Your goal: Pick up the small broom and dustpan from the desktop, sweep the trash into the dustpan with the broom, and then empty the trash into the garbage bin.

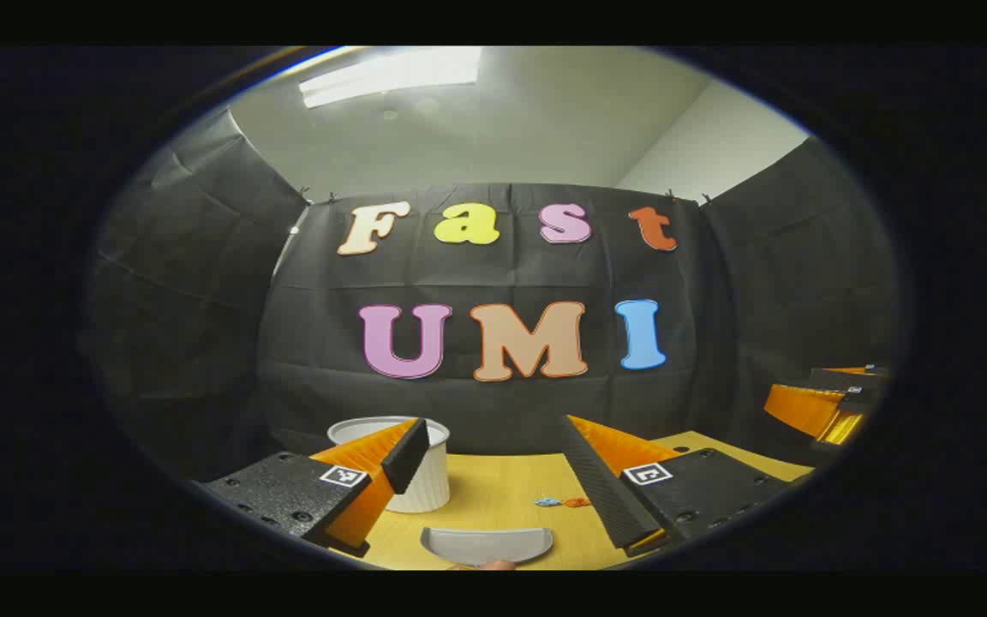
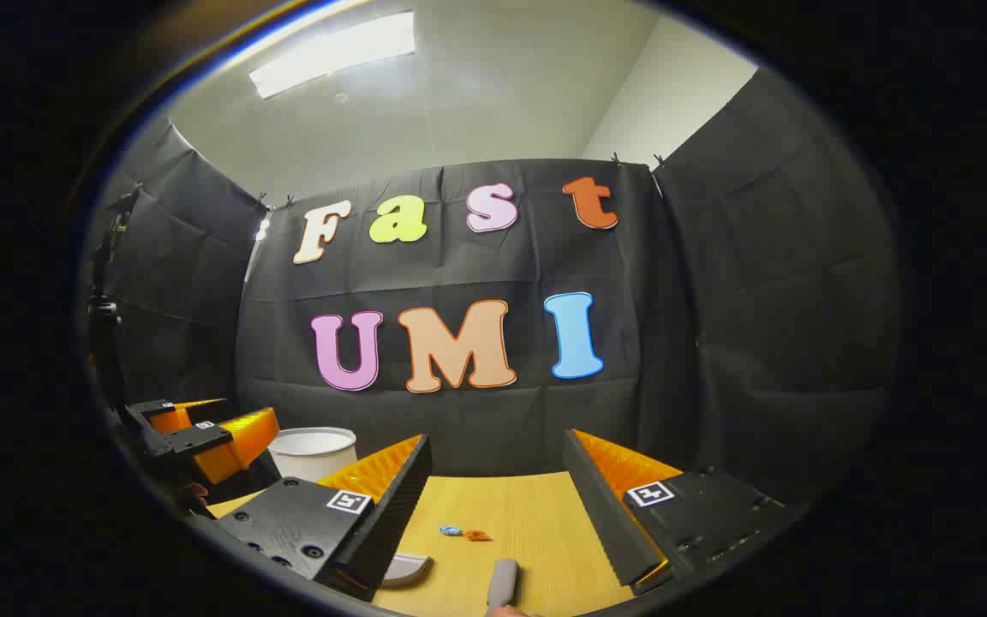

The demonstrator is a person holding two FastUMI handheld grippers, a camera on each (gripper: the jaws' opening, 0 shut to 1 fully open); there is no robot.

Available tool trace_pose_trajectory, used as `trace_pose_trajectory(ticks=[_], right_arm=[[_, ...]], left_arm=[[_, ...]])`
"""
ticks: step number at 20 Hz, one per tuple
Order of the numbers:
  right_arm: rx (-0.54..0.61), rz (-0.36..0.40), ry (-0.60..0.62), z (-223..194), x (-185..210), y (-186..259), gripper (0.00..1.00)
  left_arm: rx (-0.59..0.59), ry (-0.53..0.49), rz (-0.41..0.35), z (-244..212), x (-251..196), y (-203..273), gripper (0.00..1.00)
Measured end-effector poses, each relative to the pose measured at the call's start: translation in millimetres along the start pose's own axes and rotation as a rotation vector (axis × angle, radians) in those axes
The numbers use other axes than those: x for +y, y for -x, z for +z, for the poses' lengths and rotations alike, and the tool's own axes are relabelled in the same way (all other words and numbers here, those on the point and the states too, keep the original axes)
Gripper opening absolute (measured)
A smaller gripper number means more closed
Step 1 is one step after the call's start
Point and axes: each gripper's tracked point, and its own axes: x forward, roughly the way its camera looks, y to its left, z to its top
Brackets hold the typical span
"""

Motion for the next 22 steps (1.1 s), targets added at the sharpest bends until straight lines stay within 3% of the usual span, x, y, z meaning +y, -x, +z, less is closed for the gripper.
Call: trace_pose_trajectory(ticks=[18, 22], right_arm=[[0.036, 0.037, -0.008, -7.1, -1.9, -5.9, 0.92], [0.068, 0.049, -0.012, -20.5, -15.4, -11.3, 0.92]], left_arm=[[0.034, 0.009, 0.027, -4.3, 2.1, 2.0, 0.92], [0.111, 0.085, 0.076, -23.9, 2.7, 1.4, 0.94]])
